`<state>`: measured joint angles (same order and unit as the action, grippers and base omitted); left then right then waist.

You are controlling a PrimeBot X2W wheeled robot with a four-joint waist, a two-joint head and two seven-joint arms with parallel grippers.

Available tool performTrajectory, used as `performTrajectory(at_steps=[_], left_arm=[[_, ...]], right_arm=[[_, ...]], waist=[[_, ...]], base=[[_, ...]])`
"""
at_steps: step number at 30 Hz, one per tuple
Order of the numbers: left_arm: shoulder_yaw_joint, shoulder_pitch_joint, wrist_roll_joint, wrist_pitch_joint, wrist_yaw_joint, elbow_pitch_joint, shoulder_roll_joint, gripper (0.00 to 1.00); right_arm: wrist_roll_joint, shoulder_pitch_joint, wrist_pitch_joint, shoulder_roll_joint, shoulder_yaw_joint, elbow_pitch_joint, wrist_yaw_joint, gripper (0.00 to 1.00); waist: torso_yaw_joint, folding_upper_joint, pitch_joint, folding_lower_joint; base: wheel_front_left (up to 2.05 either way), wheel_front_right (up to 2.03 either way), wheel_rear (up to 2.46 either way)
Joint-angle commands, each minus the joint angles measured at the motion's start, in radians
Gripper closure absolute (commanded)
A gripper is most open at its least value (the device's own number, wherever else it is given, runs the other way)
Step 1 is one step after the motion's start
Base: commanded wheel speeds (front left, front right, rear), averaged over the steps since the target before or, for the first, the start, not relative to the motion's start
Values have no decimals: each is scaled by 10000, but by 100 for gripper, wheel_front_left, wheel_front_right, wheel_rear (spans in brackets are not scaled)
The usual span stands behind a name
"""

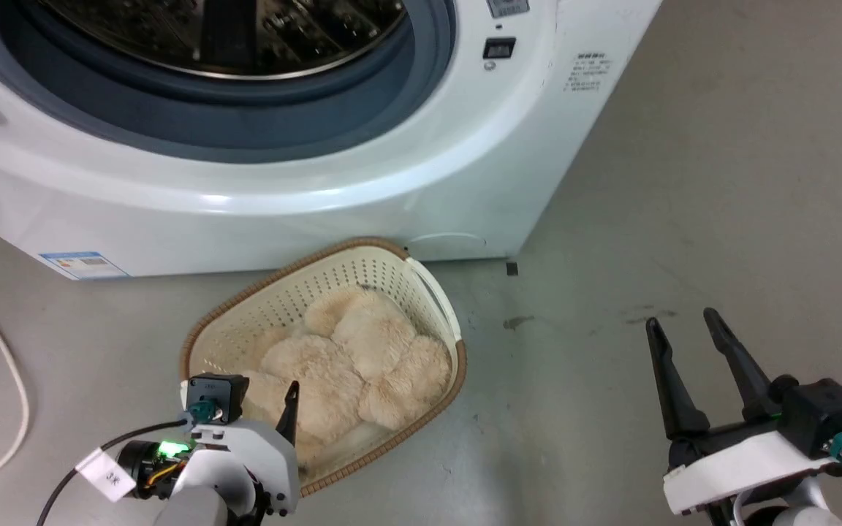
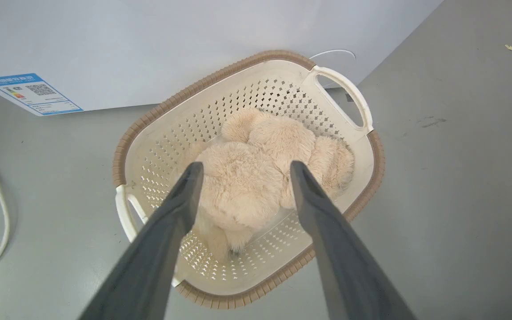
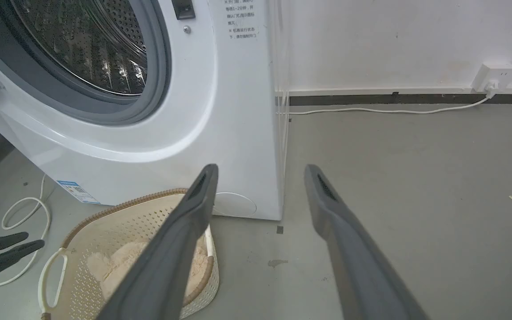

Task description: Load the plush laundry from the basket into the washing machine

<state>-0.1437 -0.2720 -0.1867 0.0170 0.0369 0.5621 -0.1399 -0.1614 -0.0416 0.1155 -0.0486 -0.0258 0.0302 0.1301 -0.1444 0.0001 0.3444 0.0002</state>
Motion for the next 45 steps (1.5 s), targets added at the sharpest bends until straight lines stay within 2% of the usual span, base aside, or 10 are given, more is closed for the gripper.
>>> performTrajectory(at_steps=[1,16,22,26,28,33,45], left_arm=[[-87,-313,-137,-73,35,346,-118,0],[-890,-1858,-264,-721,245,1748,-966,0],[-1894,-2725,66,-1740,436,2385,-1466,0],[-2162,-3134,27,-1906,482,2523,-1711,0],[-2563,-3614,-11,-2117,531,2682,-1990,0],[-3215,-4099,-76,-2234,587,2721,-2285,0],[-4515,-5368,59,-3273,630,3601,-2925,0]], right_arm=[[-151,-216,110,-8,-47,89,3,0],[-953,-597,401,-9,-258,149,4,0],[-1463,-762,547,-10,-618,120,4,0],[-1660,-827,609,-11,-720,112,4,0],[-1948,-919,692,-11,-884,74,4,0],[-2230,-1026,796,-12,-963,70,4,0],[-2804,-1005,1045,-13,-969,213,5,0]], waist=[[-148,-1,275,-2],[-794,-1,1868,-2],[-1118,-1,2619,-2],[-1285,-1,2917,-2],[-1516,-1,3267,-2],[-1779,-1,3710,-2],[-2120,-1,4863,-2]], base=[[0,0,0],[0,0,0],[0,0,0],[0,0,0],[0,0,0],[0,0,0],[0,0,0]])
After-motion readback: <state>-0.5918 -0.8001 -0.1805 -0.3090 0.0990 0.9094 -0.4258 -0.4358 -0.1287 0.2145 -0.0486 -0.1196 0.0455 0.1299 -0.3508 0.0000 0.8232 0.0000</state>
